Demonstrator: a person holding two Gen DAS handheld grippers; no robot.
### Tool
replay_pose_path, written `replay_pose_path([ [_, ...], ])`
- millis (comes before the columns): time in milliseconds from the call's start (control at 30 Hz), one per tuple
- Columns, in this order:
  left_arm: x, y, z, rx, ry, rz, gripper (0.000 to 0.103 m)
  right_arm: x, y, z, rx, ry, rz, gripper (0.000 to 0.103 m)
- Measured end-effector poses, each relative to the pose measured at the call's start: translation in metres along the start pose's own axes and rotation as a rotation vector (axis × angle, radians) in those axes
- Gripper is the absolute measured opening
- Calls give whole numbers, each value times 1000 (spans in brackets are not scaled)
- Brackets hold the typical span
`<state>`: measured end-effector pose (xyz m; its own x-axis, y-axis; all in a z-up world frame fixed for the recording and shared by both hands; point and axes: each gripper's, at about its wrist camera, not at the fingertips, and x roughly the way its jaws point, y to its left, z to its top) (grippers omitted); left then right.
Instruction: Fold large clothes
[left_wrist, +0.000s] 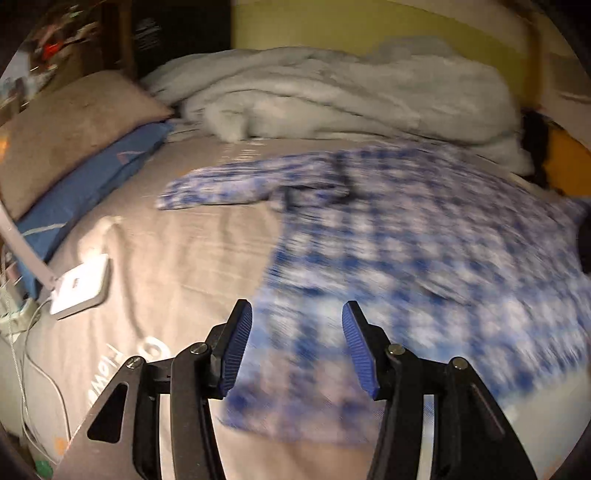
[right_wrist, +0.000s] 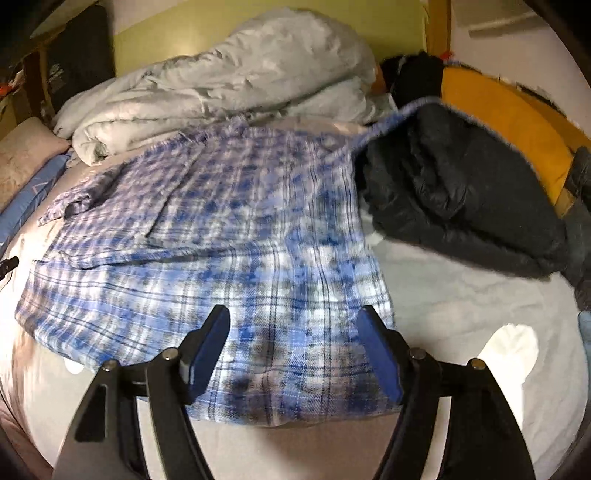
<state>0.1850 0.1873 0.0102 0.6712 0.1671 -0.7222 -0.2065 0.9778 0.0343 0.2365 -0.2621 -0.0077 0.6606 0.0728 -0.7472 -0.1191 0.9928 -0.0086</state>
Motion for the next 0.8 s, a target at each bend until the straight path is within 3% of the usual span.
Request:
replay_pose_path([
  [100, -24, -28, -9, 65, 13, -106, 54, -16, 8, -3, -47, -35, 14, 70],
  [167, -40, -50, -15, 131, -16, -134, 67, -24, 13, -8, -69, -35, 35, 71],
  [233, -51, -67, -26, 184, -39, -136, 87, -29, 20, -16, -95, -21, 55, 73],
  [333, -52, -86, -43, 241, -15, -145, 97, -31, 31, -28, -153, -14, 44, 84],
  [433, -42, -98, -55, 285, 26, -148, 99, -28, 45, -41, -230, -3, 23, 87],
  [533, -27, -105, -65, 326, 75, -125, 100, -22, 59, -56, -314, 18, -5, 98],
  [667, -3, -106, -77, 342, 128, -83, 101, -12, 80, -77, -462, 25, -51, 98],
  [800, 18, -95, -80, 325, 99, 46, 101, 5, 90, -89, -574, -25, -201, 98],
])
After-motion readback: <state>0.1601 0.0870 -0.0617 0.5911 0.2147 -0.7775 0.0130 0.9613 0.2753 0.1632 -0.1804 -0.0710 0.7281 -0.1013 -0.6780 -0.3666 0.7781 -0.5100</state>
